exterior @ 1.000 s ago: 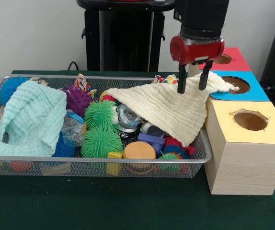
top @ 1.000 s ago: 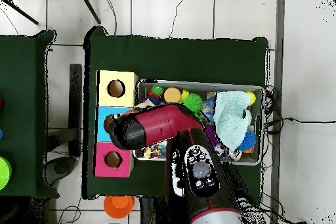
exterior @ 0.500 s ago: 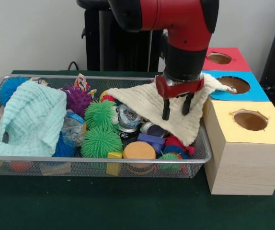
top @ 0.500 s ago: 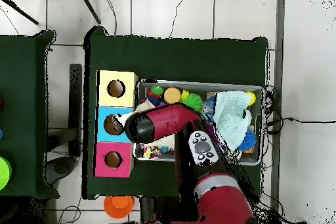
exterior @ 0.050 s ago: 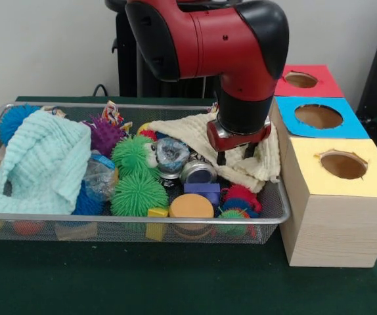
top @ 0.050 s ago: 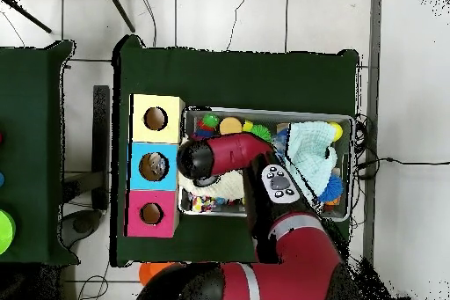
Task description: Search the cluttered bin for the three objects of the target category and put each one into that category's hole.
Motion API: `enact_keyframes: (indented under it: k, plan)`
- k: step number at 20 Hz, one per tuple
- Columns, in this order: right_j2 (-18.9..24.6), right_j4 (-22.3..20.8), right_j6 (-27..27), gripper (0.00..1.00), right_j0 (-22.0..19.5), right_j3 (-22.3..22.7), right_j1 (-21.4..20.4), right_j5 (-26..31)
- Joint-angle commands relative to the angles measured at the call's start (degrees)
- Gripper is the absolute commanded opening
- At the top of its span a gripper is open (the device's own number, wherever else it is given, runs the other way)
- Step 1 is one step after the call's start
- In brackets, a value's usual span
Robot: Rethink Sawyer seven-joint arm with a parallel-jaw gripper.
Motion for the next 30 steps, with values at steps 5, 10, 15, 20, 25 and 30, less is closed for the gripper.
enact_keyframes:
  k: [5, 10, 15, 20, 25, 30]
  plan:
    - [3.7, -1.97, -9.41, 1.0, -2.97, -3.27, 10.46, 11.97]
    - [4.2, -3.04, -9.22, 0.0, -3.25, -3.13, 10.24, 11.77]
    - [4.39, -3.58, -8.37, 0.0, -3.44, -2.52, 9.9, 9.87]
    - [4.19, -3.91, -7.74, 0.0, -3.31, -2.32, 9.75, 8.7]
    - [4.33, -3.94, -8.67, 1.0, -3.34, -2.51, 9.78, 9.93]
    - [4.42, -3.97, -8.87, 1.0, -3.36, -2.73, 9.87, 9.99]
